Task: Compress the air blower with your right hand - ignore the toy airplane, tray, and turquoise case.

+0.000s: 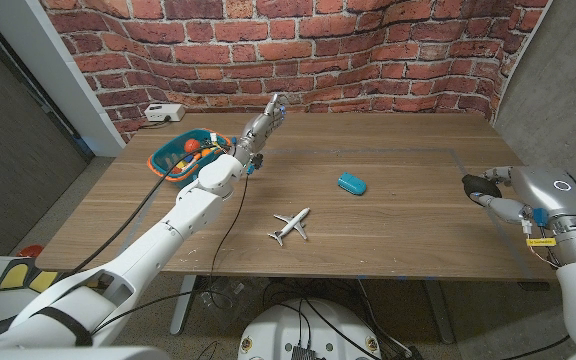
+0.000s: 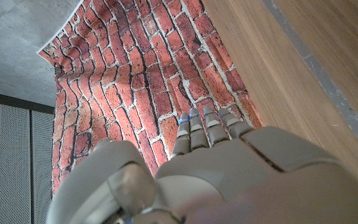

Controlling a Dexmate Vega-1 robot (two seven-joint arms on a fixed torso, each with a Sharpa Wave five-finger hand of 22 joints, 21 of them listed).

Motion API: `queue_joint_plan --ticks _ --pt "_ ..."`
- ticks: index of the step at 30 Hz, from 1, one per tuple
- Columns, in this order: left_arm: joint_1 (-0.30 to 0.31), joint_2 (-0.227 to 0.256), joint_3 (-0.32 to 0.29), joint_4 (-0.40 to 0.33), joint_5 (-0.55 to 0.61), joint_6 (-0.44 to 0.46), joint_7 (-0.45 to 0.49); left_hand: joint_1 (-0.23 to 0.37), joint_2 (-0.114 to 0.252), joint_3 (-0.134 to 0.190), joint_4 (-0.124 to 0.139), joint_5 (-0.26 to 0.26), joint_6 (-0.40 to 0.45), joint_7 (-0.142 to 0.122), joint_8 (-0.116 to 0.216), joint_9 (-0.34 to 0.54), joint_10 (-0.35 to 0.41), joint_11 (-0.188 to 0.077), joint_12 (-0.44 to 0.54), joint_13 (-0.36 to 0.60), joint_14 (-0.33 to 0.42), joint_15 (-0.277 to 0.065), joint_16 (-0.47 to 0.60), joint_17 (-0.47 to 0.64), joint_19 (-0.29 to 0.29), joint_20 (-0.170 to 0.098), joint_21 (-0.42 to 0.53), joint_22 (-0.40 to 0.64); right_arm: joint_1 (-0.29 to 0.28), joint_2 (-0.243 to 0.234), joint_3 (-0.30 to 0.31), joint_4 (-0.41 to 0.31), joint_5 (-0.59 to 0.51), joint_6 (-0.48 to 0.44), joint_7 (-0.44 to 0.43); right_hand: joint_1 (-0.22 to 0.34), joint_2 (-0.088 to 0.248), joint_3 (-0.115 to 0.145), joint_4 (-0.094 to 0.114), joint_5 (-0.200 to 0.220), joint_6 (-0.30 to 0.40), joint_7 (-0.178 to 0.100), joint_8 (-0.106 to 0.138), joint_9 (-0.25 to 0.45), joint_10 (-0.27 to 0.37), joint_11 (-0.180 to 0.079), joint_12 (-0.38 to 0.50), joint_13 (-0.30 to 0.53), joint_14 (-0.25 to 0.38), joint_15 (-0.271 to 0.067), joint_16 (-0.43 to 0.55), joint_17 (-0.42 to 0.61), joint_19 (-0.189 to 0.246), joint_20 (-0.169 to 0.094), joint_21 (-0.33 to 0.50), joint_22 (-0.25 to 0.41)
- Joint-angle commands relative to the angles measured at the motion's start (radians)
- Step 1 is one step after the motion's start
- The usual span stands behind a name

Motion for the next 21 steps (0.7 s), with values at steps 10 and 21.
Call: queue_joint_plan --ticks 10,21 --pt "0.014 0.018 -0.009 -0.025 0.002 0.007 0.015 0.008 -0.001 -0.009 -0.003 -0.004 0.01 0.004 -0.001 0.005 0.006 0.001 -0.003 0.002 0.011 0.002 0.0 0.005 0.006 0.006 0.003 0.005 0.036 -0.024 -0.018 0.05 -0.044 -0.052 0.143 -0.014 0.004 -0.002 0.007 0.004 0.004 0.007 0.0 0.004 -0.001 0.003 0.008 0.003 -0.008 -0.116 0.007 0.002 -0.004 -0.141 -0.003 0.002" --pt "0.023 0.026 -0.009 -0.044 0.005 0.022 0.024 0.01 0.0 -0.011 -0.003 -0.005 0.008 0.003 -0.003 0.005 0.005 0.001 -0.004 0.002 0.013 0.001 -0.001 0.005 0.009 0.004 0.004 0.005 0.069 -0.085 -0.034 0.101 -0.036 -0.076 0.228 -0.018 0.007 -0.001 0.007 0.004 0.001 0.007 -0.002 0.003 -0.003 0.003 0.008 0.003 -0.012 -0.115 0.007 0.002 -0.005 -0.141 -0.004 0.001"
